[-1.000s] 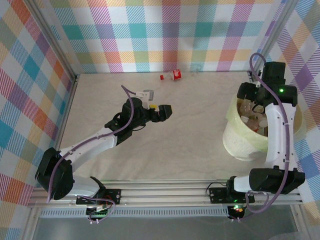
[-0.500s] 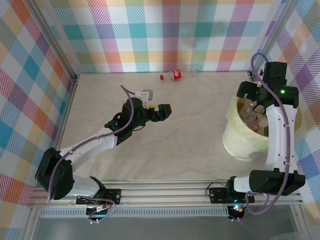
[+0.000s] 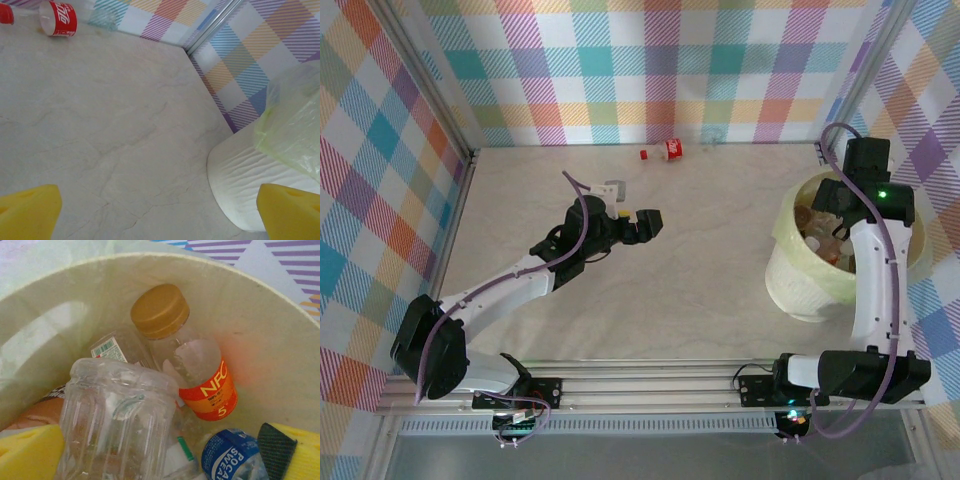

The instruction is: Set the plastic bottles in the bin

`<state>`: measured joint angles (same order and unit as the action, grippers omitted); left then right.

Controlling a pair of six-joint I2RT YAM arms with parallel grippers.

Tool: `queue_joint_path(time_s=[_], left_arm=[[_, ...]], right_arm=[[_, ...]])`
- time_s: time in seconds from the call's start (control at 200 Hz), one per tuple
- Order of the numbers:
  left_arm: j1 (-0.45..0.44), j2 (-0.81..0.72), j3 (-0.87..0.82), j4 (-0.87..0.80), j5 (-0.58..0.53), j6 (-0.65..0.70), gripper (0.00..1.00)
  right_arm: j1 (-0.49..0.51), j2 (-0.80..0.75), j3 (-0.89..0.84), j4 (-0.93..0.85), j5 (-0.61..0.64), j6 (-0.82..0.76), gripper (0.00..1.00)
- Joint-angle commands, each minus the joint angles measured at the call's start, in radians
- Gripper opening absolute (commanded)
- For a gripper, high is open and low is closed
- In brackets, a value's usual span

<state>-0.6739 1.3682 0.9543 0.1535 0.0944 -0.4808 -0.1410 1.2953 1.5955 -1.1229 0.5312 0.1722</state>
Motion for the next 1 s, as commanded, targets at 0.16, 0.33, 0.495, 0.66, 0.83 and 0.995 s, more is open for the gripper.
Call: queue_joint_path(time_s=[0.16,0.33,0.495,0.66,0.83,0.995], left_arm=[[-0.006,0.001,0.015,-0.014,-0.005,0.015,1.0],[-0.006,-0.005,0.004,-0.008,-0.03,0.018,1.0],[-0.004,-0.016,0.004,-0.016,-0.069,0.009,1.0],[-0.004,-0.063,-0.012,-0.078,-0.15,-0.017,1.0],[0.001,-0.124,-0.043,-0.132,-0.244,-0.079,1.0],[0.004,-0.166,-0.048,-0.206,-0.324,-0.128,1.0]], right_arm=[[-0.01,0.021,0.071,-0.109,0.123,0.006,1.0],[-0.009,-0.023,0.153,-0.105,0.039,-0.022,1.0],[0.007,-0.097,0.156,0.03,-0.275,-0.022,1.0],[0.215,-0.059,0.233,0.097,-0.344,-0.051,1.0],[0.456,0.006,0.221,0.255,-0.392,-0.082,1.0],[0.633,0.104,0.189,0.448,-0.52,-0.144,1.0]])
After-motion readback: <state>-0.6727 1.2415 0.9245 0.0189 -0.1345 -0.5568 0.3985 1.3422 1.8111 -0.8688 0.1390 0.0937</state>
